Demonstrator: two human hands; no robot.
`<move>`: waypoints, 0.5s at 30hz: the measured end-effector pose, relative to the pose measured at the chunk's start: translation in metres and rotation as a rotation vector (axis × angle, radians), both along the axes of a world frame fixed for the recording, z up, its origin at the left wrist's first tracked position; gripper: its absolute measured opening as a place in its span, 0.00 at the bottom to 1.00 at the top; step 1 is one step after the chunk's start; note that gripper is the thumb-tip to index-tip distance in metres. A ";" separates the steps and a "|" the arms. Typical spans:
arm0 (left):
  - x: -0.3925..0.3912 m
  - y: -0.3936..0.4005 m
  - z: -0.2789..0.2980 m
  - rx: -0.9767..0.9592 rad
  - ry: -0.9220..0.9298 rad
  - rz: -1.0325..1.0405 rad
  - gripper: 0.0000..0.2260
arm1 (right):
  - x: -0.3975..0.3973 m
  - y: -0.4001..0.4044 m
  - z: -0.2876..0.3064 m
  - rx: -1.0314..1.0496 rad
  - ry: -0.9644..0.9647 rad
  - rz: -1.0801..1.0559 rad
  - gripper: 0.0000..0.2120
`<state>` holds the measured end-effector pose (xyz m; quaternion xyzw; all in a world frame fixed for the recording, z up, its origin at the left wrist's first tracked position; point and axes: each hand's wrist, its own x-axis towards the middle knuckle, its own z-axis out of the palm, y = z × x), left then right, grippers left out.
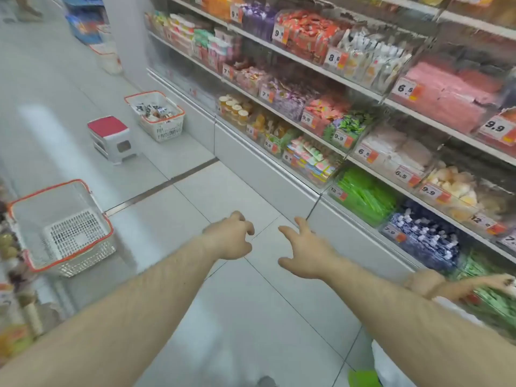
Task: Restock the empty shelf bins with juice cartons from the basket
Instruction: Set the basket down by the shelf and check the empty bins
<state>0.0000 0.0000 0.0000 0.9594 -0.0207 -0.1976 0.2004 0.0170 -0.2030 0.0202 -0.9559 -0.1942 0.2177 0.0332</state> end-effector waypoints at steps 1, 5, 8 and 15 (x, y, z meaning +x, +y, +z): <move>0.008 0.001 -0.001 0.004 0.008 -0.005 0.19 | 0.006 0.004 -0.005 -0.004 0.015 0.002 0.35; 0.049 0.012 -0.016 0.051 0.053 -0.023 0.19 | 0.050 0.020 -0.023 -0.022 0.025 0.024 0.33; 0.089 0.030 -0.029 0.104 0.099 -0.025 0.20 | 0.102 0.042 -0.039 -0.025 0.014 0.072 0.32; 0.202 0.084 -0.033 0.186 0.293 0.006 0.21 | 0.241 0.102 -0.063 0.000 0.106 0.180 0.29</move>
